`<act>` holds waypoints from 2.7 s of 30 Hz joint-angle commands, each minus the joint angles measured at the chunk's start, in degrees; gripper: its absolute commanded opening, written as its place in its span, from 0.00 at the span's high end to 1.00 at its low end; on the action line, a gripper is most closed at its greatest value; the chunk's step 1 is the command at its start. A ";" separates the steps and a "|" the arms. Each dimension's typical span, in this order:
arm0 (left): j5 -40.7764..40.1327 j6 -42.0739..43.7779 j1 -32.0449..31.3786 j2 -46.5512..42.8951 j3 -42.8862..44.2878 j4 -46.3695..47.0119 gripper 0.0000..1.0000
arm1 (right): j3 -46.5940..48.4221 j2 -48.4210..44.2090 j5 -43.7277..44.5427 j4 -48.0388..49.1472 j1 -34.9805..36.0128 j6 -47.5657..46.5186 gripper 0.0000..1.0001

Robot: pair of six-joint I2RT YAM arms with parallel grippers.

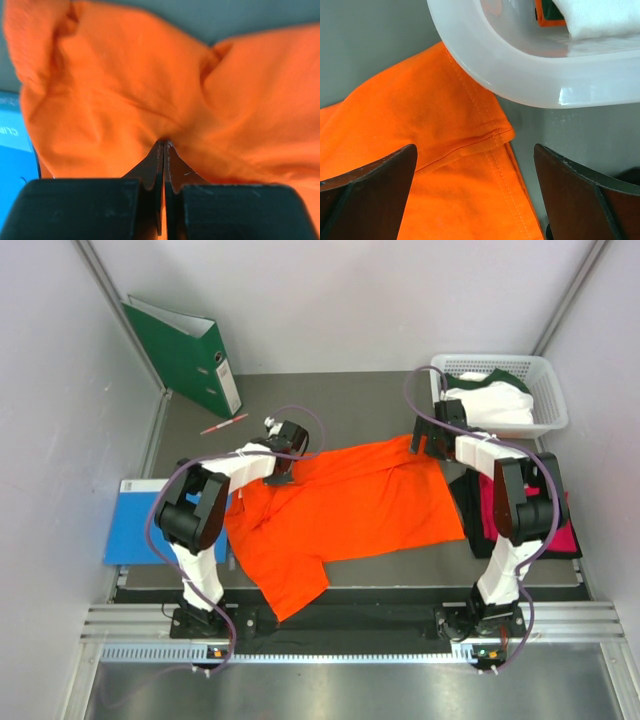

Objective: Fold and stack the t-shirts
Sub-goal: Fold the flattened tshirt in 1/3 of the way

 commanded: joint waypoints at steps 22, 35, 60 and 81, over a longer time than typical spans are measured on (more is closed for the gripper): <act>-6.63 -6.49 -14.04 -14.88 -8.74 -3.65 1.00 | -0.49 -1.89 0.56 2.62 0.26 0.82 0.00; -4.30 -1.84 7.75 -5.67 3.48 -4.80 0.89 | 0.21 -2.78 -1.37 3.86 1.14 -0.50 0.00; -7.02 -4.48 16.20 15.61 22.55 -10.25 1.00 | 9.26 9.53 -3.31 1.40 1.14 0.64 0.70; -1.31 3.62 16.28 19.75 36.28 -3.57 0.85 | 5.06 1.73 1.79 2.45 1.23 1.87 0.32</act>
